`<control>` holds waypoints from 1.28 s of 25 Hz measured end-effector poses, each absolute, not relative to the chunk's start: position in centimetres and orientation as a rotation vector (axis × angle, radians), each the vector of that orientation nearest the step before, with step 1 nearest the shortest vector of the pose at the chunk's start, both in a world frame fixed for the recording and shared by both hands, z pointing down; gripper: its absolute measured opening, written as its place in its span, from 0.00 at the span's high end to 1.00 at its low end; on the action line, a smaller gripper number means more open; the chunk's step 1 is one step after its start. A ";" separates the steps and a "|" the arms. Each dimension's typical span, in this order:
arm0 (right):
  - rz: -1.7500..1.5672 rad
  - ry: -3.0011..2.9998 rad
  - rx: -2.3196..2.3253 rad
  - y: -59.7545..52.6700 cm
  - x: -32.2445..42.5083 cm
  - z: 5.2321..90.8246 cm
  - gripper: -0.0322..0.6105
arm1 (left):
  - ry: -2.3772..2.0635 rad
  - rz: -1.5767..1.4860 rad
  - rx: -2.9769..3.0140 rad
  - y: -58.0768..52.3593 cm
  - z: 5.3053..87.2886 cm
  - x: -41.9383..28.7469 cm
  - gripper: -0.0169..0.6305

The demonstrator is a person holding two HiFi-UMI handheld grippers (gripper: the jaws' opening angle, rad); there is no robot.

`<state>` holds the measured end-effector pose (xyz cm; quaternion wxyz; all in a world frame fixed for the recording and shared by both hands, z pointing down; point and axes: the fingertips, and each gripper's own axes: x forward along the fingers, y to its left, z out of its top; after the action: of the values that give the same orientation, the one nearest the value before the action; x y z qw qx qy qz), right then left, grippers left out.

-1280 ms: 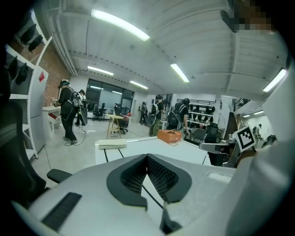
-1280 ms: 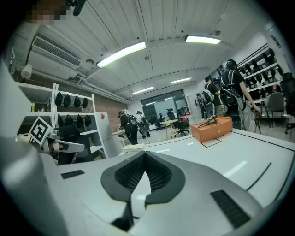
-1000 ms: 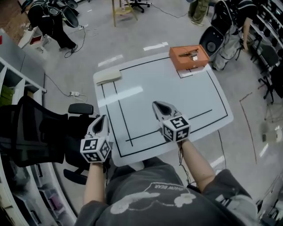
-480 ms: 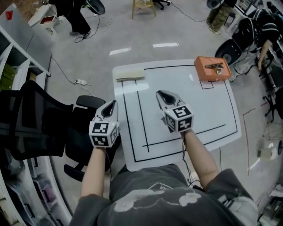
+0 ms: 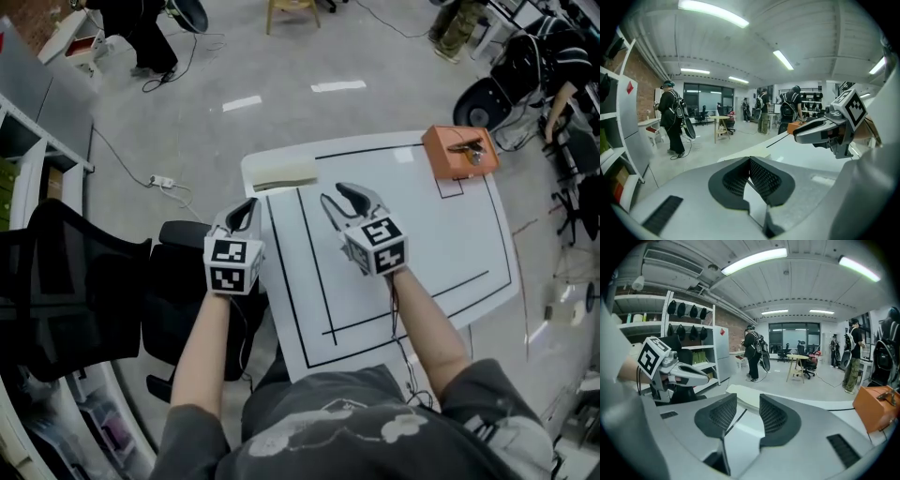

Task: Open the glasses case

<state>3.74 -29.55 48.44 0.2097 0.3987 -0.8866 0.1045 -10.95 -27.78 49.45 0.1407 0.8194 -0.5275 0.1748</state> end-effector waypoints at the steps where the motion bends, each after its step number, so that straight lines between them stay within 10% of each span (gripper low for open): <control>1: 0.268 -2.457 1.082 -29.9 3.3 48.7 0.69 | -1.515 0.521 2.375 -28.5 49.8 -10.9 0.97; 7: 0.163 -2.418 0.944 -32.1 1.6 50.6 0.40 | -1.474 0.614 2.380 -31.5 52.4 -10.2 0.97; 32: -0.098 -2.307 0.654 -37.2 -1.2 55.7 0.41 | -1.475 0.741 2.176 -34.0 58.7 -10.2 0.97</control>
<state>-1.19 -37.22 55.71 0.3625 0.2540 -0.8959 -0.0379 -10.24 -34.03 58.69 0.2036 0.7801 -0.5286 0.2657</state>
